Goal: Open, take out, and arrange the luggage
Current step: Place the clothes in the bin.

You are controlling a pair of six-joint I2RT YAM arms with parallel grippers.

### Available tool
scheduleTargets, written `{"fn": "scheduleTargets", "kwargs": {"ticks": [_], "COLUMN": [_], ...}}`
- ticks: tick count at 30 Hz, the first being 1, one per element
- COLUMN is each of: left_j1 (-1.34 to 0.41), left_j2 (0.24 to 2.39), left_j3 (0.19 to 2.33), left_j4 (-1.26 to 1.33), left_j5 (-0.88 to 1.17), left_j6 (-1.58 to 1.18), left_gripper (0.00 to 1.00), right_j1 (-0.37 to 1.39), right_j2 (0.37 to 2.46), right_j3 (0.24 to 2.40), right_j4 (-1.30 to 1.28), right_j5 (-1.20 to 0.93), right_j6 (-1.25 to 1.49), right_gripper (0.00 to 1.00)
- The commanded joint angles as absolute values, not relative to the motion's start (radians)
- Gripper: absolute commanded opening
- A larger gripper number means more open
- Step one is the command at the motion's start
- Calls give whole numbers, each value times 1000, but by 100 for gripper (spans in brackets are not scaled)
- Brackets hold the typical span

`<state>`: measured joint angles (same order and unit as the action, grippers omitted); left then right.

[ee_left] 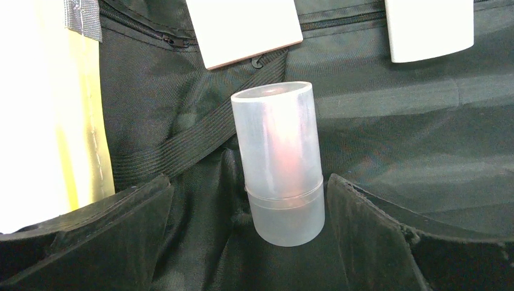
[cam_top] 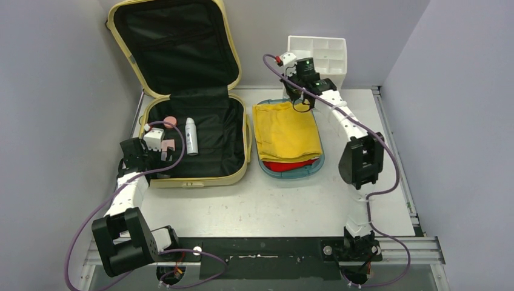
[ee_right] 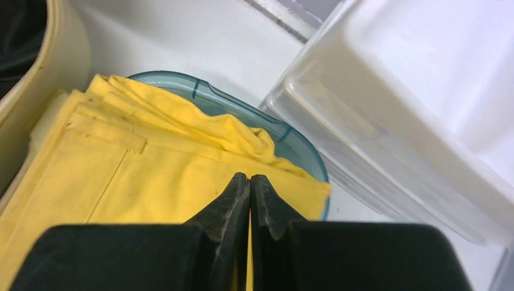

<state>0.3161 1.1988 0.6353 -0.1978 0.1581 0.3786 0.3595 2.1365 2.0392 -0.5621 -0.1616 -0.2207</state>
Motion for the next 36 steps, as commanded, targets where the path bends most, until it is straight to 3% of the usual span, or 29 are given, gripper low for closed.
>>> {"fn": "scheduleTargets", "kwargs": {"ticks": [1, 7, 14, 26, 36], "left_j1": [344, 345, 345, 351, 356], "left_j2": [1196, 1197, 1189, 1182, 1181], "left_j3": [627, 630, 631, 633, 633], "left_j4": [-208, -209, -214, -218, -216], "left_j5": [135, 137, 141, 142, 151], "left_j6": [367, 365, 364, 362, 362], "left_gripper": [97, 97, 97, 97, 97], "right_j1": [352, 324, 273, 374, 393], "right_j2": [1986, 2007, 2131, 1872, 1725], "right_j3": [1909, 1683, 1733, 1831, 1466], "right_j4": [-538, -469, -549, -670, -692], "right_j5": [-84, -26, -3, 32, 23], "right_j6": [-192, -181, -148, -193, -217], "right_gripper": [2, 2, 2, 2, 2]}}
